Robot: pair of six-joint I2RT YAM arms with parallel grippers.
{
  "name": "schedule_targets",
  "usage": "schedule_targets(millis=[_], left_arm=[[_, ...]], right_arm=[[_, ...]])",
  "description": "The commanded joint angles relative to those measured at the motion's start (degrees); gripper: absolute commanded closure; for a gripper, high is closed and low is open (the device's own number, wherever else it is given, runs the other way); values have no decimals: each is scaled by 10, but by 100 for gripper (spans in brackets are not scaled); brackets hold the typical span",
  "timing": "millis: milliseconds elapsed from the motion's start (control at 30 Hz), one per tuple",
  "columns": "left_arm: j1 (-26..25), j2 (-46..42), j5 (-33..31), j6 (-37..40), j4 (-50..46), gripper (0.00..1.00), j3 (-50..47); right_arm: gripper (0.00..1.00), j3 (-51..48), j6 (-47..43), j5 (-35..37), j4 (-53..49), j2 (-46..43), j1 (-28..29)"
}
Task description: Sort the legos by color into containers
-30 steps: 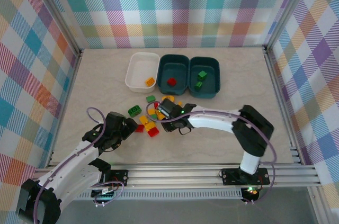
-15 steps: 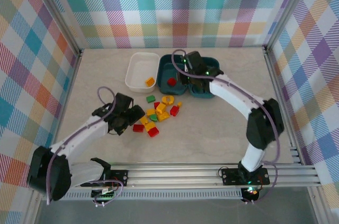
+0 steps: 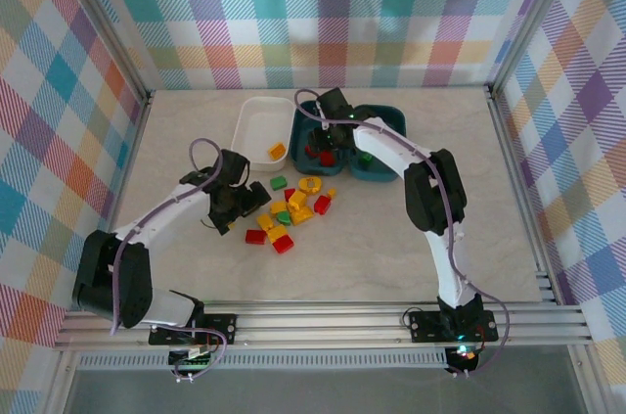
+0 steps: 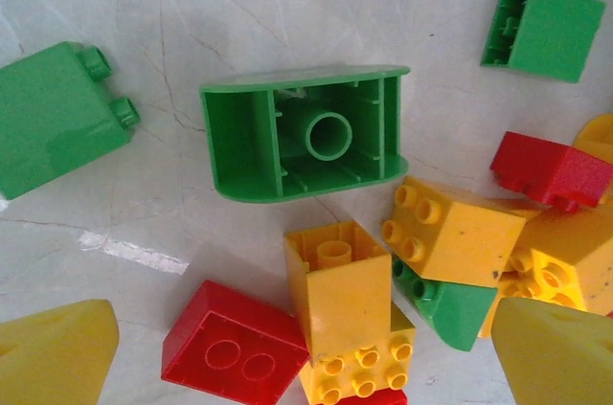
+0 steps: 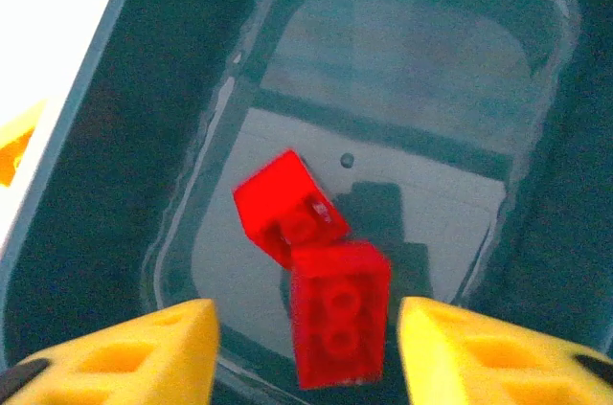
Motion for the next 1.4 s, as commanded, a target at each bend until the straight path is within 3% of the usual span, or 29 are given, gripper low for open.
schedule_targets(millis=[0, 267, 400, 533, 833, 1367], left_arm=[[4, 8, 16, 7, -12, 2, 15], [-45, 57, 9, 34, 7, 11, 58], [-118, 74, -27, 113, 12, 12, 120], [-159, 142, -67, 198, -26, 12, 218], [-170, 268, -87, 305, -65, 22, 306], [-178, 305, -80, 324, -45, 39, 285]], right_arm=[[40, 5, -6, -13, -10, -36, 4], [40, -177, 52, -29, 71, -170, 19], [39, -274, 73, 41, 89, -240, 11], [38, -350, 107, 39, 98, -289, -28], [38, -464, 143, 17, 152, -339, -69], [39, -503, 159, 11, 198, -363, -80]])
